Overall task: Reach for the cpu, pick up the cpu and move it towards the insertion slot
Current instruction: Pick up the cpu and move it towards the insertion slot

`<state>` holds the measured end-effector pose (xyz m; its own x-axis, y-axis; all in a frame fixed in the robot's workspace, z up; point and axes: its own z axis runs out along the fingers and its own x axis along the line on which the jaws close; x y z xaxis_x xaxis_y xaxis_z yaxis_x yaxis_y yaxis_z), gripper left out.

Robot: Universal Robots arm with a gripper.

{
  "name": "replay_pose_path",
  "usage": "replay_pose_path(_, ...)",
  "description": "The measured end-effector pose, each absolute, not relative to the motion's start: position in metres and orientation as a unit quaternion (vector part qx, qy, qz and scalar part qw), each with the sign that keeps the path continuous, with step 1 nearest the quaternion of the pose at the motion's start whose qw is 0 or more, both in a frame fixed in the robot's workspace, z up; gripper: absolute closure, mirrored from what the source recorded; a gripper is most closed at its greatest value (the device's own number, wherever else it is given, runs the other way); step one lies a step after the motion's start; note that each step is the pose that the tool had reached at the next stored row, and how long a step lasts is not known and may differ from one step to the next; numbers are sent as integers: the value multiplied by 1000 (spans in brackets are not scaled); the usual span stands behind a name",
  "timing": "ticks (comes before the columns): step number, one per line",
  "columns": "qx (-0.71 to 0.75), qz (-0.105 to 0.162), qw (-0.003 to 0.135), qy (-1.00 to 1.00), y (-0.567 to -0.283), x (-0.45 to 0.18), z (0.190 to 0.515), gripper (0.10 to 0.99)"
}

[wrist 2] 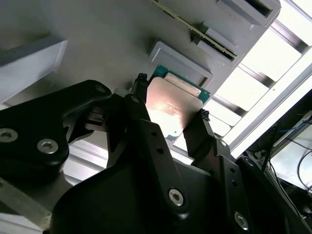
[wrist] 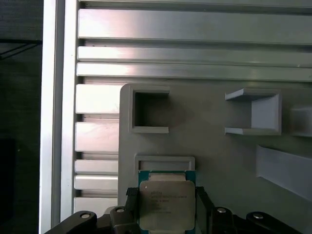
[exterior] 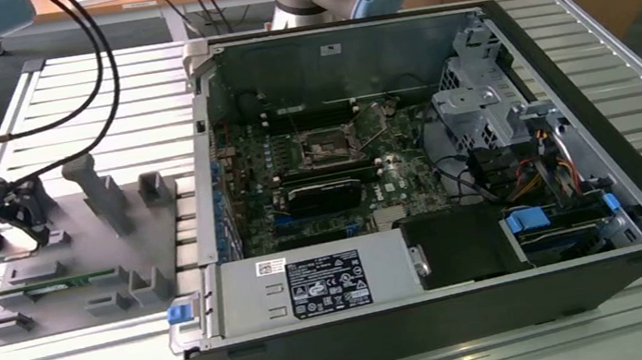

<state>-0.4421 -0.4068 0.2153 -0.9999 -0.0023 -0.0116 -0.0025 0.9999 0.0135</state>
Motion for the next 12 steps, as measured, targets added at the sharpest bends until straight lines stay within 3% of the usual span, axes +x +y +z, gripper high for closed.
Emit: replay_pose_path(12, -1, 6, 6, 1000, -405, -442, 225, 541)
